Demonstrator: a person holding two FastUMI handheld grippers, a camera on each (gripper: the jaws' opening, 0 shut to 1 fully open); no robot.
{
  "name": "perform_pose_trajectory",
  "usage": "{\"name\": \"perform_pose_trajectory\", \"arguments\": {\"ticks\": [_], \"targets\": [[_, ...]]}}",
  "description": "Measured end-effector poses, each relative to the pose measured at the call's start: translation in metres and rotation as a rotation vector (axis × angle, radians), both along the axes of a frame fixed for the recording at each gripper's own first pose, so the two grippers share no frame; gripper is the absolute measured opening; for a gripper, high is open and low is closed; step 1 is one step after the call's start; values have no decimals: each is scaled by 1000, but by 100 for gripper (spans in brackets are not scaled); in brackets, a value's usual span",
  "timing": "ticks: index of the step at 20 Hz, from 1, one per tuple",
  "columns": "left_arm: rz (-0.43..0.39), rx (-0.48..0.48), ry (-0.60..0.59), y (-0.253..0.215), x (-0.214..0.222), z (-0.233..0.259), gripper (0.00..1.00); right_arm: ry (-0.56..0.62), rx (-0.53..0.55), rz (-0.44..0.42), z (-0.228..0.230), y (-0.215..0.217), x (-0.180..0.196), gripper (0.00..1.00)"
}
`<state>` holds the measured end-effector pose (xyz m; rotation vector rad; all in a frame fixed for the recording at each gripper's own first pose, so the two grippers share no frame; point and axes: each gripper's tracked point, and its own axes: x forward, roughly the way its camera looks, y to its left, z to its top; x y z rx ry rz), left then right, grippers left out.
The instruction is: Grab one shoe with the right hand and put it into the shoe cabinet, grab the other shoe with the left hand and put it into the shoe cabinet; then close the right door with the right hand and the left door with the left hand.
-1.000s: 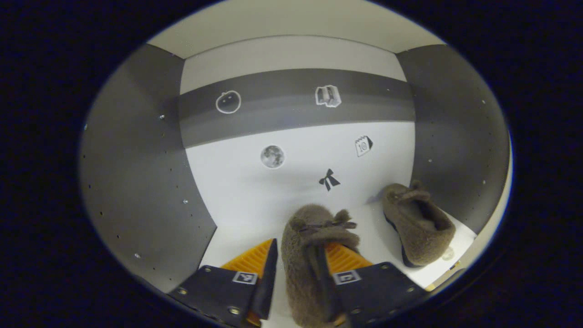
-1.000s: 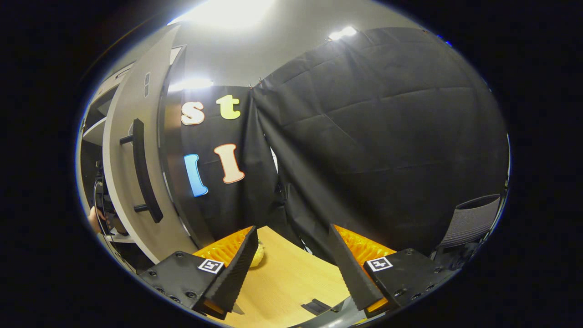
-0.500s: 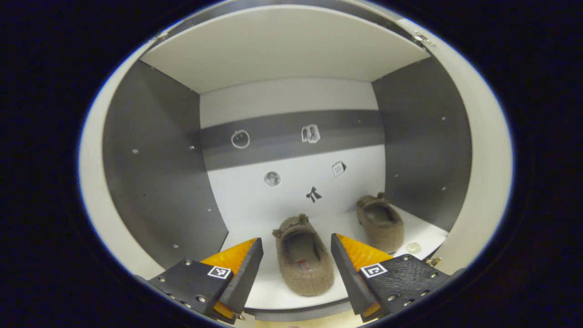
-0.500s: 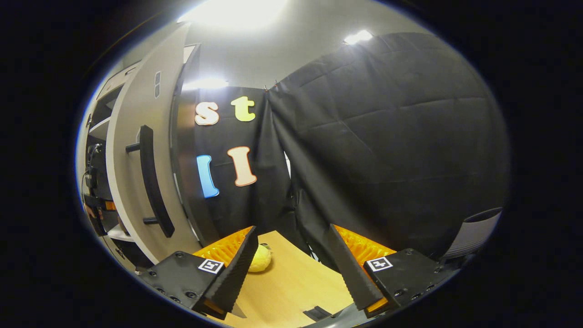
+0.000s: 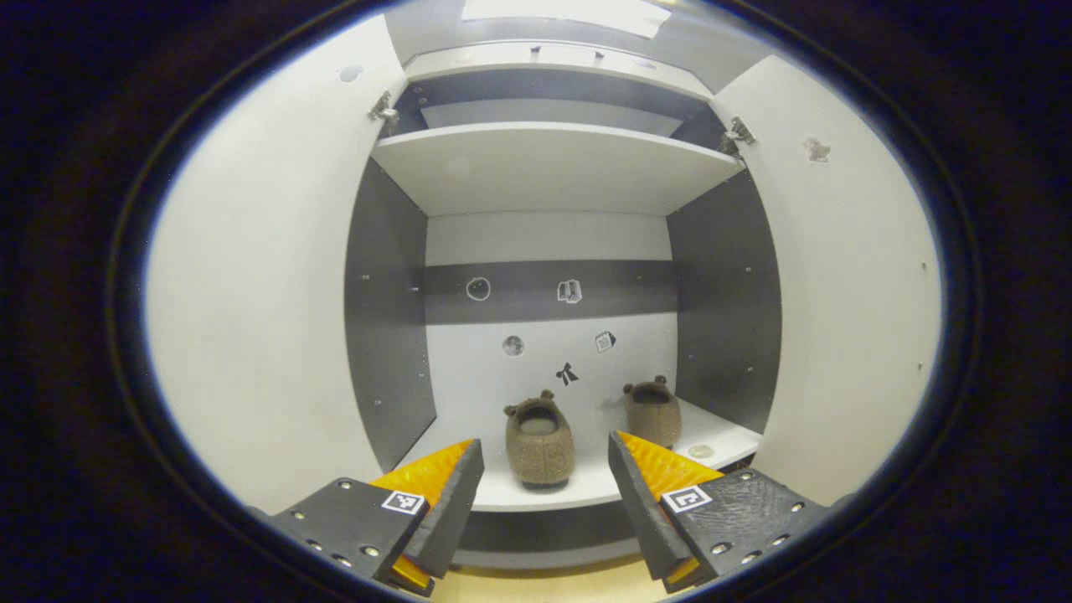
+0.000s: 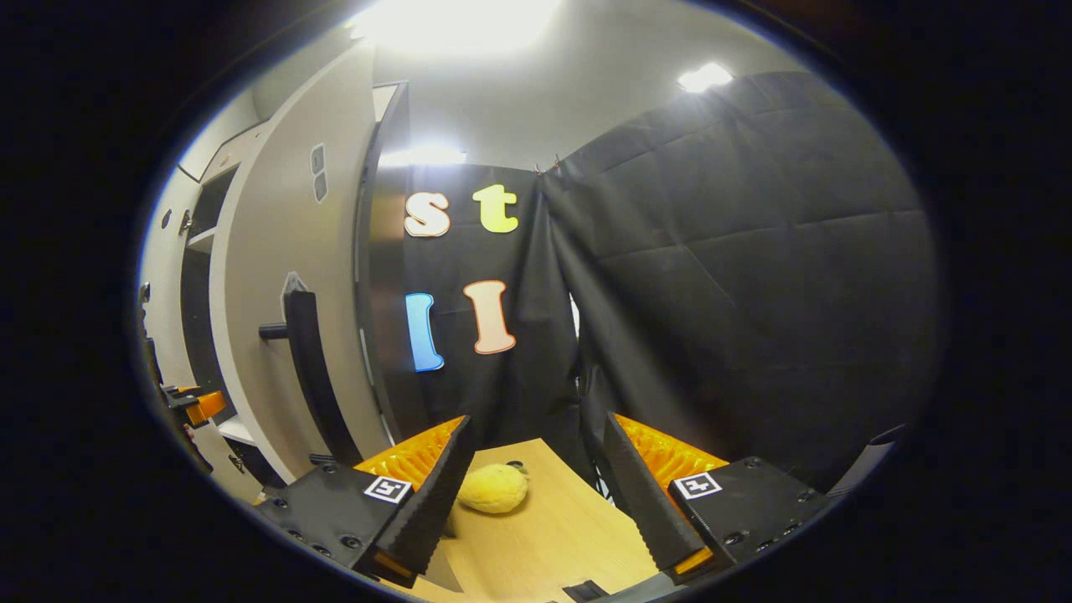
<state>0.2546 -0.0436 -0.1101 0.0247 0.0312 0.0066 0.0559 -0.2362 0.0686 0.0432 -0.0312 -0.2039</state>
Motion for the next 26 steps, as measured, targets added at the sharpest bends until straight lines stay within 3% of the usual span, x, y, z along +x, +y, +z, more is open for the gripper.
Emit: {"name": "perform_pose_trajectory", "arguments": {"ticks": [3, 4, 5, 9, 11, 14, 17, 23, 24, 26], "targets": [[21, -43, 8, 1, -36, -5, 80, -15, -26, 36, 14, 5, 4, 98], [28, -48, 11, 1, -46, -6, 79, -22, -37, 53, 18, 7, 6, 98], [38, -47, 15, 1, -55, -9, 87, -25, -43, 77, 22, 10, 10, 98], [73, 37, 35, -6, -71, -19, 87, -13, -53, 172, 30, 21, 25, 98], [82, 16, 43, -24, -79, -26, 90, -6, -41, 234, 31, 30, 32, 98], [122, -36, 54, -43, -89, -34, 87, 1, -35, 336, 27, 41, 40, 98], [128, -30, 36, -62, -99, -35, 87, 15, 8, 476, 22, 60, 42, 98], [189, -22, 45, -63, -115, -39, 86, -8, -65, 540, 29, 67, 43, 98], [195, -28, 46, -62, -115, -39, 90, -10, -79, 548, 29, 69, 43, 98], [203, -43, 49, -59, -116, -40, 86, -1, -62, 563, 26, 77, 43, 98]]}}
